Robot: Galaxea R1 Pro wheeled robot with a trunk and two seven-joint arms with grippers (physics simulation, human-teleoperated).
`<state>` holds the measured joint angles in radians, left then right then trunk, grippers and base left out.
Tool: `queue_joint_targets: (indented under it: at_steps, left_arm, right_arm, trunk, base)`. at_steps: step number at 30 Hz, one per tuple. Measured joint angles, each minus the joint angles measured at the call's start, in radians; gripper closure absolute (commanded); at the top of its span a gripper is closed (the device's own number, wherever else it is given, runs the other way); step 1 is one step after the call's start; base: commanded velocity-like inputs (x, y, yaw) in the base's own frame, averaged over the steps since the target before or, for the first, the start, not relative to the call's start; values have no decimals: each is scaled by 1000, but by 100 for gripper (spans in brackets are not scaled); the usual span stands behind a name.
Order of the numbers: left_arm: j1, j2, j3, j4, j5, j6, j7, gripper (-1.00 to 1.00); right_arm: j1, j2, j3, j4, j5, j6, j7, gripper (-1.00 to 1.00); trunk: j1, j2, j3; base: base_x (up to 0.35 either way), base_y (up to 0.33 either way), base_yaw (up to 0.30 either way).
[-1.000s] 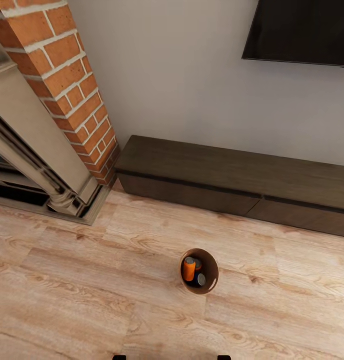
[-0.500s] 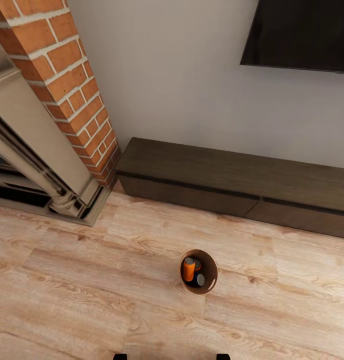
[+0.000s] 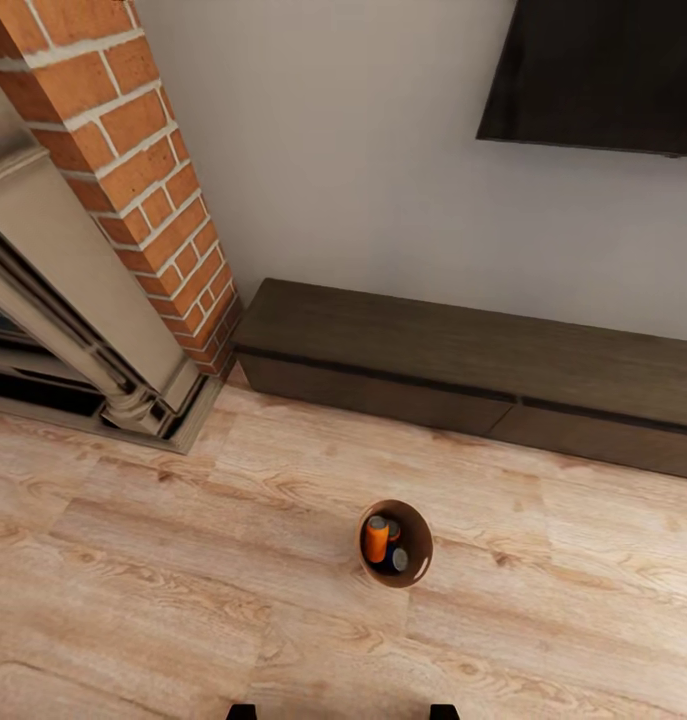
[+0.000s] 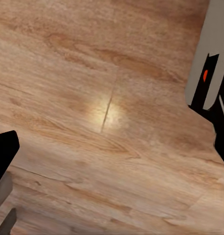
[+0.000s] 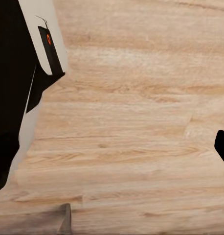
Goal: Put the three can of soda from the living room inside the tash can in the kitchen.
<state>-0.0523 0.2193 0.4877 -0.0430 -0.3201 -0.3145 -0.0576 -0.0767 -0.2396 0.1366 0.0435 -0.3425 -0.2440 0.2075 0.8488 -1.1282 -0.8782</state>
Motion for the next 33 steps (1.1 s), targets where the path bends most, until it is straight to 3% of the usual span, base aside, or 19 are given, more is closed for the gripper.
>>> queue_joint_targets:
  at_steps: [6,12,33]
  left_arm:
    - [3,-4,0,2,-2,0,-41,-100]
    - [3,-4,0,3,-1,3,-102,-100]
    - [3,-20,2,2,-2,5,-102,-100]
  right_arm:
    - [34,19,-1,0,0,-4,-38,-100]
    - [46,27,-3,-1,0,-9,-58,-100]
    - [49,51,5,-10,13,-7,-98,-100]
  trunk:
    - [-23,42,19]
    - [-23,42,19]
    - [-23,42,19]
  base:
    - [0,0,0]
    - [0,0,0]
    - [0,0,0]
